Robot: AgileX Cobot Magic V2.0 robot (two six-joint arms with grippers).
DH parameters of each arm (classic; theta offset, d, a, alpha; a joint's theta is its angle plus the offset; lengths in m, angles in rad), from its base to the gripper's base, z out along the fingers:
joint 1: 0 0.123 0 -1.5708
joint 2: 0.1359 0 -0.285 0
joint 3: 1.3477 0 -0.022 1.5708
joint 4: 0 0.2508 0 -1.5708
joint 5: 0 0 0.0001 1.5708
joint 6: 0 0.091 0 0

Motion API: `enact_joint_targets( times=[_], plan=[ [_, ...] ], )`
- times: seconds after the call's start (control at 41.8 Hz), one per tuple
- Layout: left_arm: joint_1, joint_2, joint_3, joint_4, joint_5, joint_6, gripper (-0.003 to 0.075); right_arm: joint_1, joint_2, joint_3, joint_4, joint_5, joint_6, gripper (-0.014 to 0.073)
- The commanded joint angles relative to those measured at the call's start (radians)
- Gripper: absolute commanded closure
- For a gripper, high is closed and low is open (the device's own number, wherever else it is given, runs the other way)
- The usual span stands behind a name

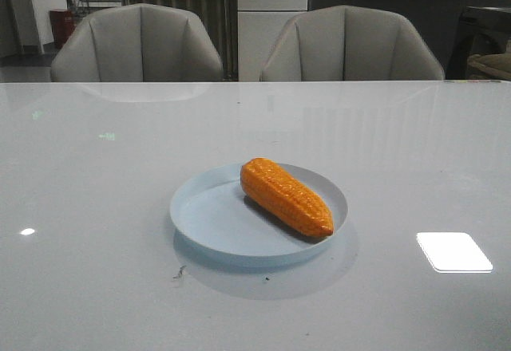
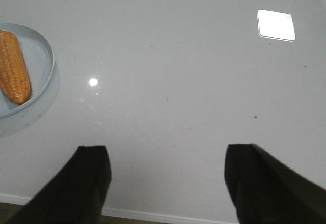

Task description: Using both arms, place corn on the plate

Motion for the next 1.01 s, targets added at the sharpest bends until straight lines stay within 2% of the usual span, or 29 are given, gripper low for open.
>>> enact_joint_targets(
  times=[0.0,0.215,0.431,0.527,0.575,0.694,0.982],
  plan=[
    [-0.008,-0.071,0.027,0.006,-0.123,-0.026,0.0625,-0.009,0.002,-0.026,-0.009,-0.072,-0.001,0.0022],
    [-0.008,-0.247,0.166,0.006,-0.180,-0.026,0.0625,-0.009,0.002,-0.026,-0.009,-0.072,-0.001,0.0022],
    [-0.009,-0.242,0.273,0.006,-0.278,-0.026,0.0625,-0.009,0.002,-0.026,-0.009,-0.071,-0.001,0.0022],
    [-0.009,-0.242,0.319,0.004,-0.278,-0.026,0.0625,-0.009,0.002,-0.026,-0.009,-0.071,-0.001,0.0022],
    [-0.009,-0.242,0.317,0.002,-0.225,-0.026,0.0625,-0.009,0.002,-0.026,-0.009,-0.071,-0.001,0.0022],
    [-0.009,-0.240,0.317,0.002,-0.188,-0.026,0.0625,-0.009,0.002,-0.026,-0.009,-0.070,-0.001,0.0022],
    [-0.009,-0.240,0.317,0.002,-0.188,-0.026,0.0625,-0.009,0.002,-0.026,-0.009,-0.070,-0.001,0.0022]
  ],
)
